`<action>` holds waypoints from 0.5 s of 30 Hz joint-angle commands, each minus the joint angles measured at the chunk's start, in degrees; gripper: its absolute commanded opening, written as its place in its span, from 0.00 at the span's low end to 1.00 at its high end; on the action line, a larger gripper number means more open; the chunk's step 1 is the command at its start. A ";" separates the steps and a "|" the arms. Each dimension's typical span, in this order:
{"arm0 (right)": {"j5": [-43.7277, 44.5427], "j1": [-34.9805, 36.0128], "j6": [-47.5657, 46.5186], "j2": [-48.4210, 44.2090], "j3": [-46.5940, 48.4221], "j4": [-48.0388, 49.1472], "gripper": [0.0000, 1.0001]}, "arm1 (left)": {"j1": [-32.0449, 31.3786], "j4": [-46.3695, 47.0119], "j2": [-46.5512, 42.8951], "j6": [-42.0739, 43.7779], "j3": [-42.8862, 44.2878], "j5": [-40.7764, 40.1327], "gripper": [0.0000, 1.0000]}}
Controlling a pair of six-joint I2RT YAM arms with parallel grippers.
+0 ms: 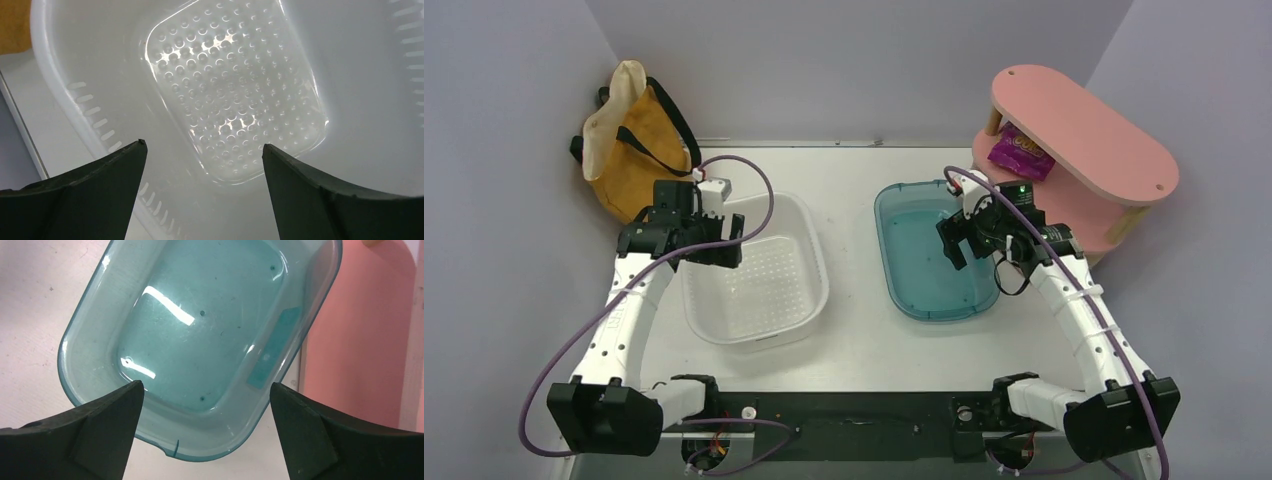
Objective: Untie the knot of the grocery bags and take out the mixed food
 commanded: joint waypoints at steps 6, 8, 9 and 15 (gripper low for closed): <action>5.58 2.63 5.84 14.40 6.23 6.78 0.86 | -8.33 2.06 11.54 -1.25 4.40 -2.37 0.85; 5.23 2.68 5.40 18.78 8.89 6.92 0.85 | -8.78 3.60 14.63 -1.76 5.16 -2.26 0.85; 5.11 2.74 5.12 21.58 10.39 7.15 0.84 | -8.89 4.56 16.36 -2.49 5.36 -2.57 0.85; 5.42 2.71 3.10 35.00 17.95 9.93 0.83 | -8.95 11.61 26.20 -2.79 9.48 -2.35 0.85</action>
